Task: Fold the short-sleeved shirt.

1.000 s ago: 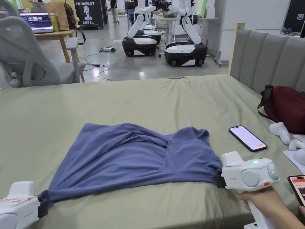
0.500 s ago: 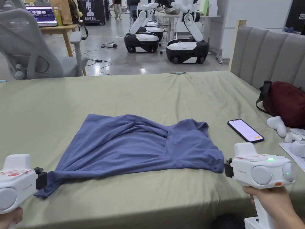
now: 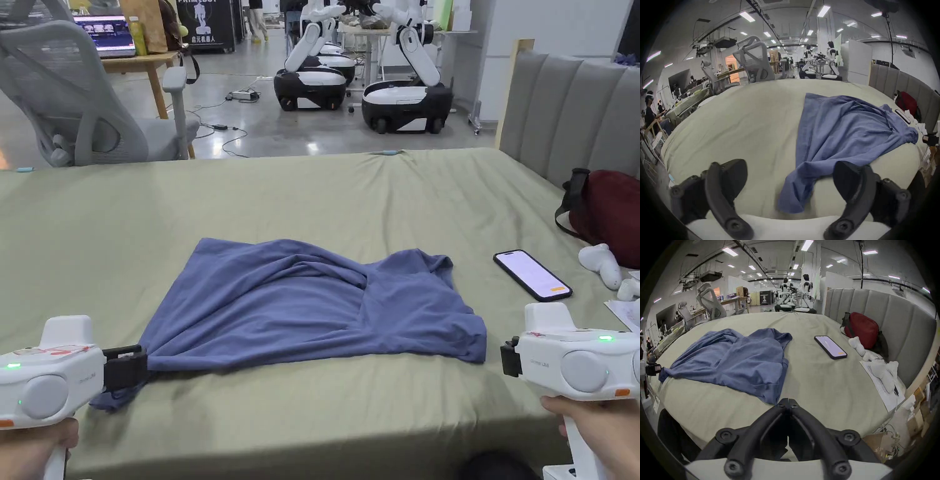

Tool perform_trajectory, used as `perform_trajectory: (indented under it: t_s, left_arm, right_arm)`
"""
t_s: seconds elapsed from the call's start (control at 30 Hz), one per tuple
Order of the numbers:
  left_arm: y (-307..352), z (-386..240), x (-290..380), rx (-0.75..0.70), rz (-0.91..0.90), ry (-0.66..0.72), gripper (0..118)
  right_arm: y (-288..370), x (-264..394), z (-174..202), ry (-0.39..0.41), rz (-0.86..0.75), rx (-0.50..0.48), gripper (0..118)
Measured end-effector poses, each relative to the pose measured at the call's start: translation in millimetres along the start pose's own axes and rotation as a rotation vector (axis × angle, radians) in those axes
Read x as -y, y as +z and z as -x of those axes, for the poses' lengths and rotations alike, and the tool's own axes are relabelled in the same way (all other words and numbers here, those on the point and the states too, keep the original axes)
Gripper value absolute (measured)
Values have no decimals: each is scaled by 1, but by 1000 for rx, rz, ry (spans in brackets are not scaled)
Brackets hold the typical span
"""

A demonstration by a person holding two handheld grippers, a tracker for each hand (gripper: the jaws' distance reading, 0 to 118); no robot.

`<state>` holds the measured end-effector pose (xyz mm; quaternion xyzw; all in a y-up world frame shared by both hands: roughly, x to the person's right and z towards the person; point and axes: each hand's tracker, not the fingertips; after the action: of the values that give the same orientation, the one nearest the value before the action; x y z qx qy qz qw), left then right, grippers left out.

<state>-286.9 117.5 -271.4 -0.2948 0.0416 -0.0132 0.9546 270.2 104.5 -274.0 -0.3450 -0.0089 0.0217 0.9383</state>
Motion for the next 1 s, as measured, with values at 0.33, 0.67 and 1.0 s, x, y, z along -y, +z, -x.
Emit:
perform_trajectory:
  t_s: [0.33,0.67,1.0]
  left_arm:
    - [-21,-1,23,80,129,-5,24]
    - [-18,-8,11,46,109,2,6]
    - [-15,-11,14,41,113,-3,6]
  right_arm:
    - [-1,-1,-3,-18,12,-14,0]
    - [-29,-42,-13,-62,-14,-77,99]
    - [-72,-59,7,11,142,-123,23]
